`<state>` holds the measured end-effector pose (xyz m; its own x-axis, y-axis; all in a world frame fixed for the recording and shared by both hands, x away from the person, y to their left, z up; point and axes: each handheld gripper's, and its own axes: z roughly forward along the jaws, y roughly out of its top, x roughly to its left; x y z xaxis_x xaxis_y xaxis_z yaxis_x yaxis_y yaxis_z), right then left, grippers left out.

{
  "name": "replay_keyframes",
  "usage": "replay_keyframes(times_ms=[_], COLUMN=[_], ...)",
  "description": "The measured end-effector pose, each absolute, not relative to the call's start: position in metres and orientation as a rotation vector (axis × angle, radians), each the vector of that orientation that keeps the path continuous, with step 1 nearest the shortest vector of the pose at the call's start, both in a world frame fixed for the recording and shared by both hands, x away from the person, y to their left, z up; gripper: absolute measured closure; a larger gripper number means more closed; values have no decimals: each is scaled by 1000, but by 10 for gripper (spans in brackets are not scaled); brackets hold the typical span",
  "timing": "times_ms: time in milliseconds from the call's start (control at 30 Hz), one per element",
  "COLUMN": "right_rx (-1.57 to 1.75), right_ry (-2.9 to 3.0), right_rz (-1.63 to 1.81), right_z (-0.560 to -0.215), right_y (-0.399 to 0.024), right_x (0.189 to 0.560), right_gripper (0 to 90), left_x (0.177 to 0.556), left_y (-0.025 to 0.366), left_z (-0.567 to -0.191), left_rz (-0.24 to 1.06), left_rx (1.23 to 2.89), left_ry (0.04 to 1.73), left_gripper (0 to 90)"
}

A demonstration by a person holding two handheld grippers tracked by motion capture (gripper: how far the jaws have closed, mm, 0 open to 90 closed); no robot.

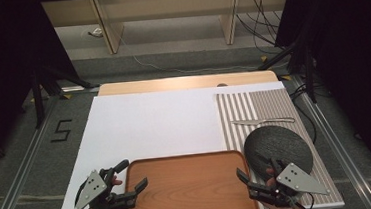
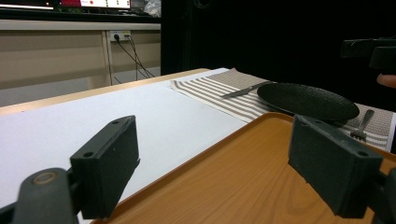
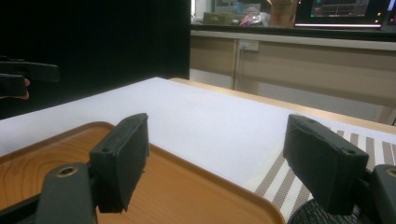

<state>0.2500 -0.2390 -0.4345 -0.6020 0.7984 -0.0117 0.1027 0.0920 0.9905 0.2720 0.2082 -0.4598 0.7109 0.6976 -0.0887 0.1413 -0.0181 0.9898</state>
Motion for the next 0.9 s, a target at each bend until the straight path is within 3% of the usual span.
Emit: replay_keyframes(times_ms=[900], right_rx=[813], right_ry=[1863], right_rz=[1496], right_z=[-424], right_y=[-245], right_x=[253], right_gripper=[231], left_x=[271], left_y=[206], left_z=[-460], left_rz=[506], left_rx=[1566], left_ry=[694], left_gripper=[164])
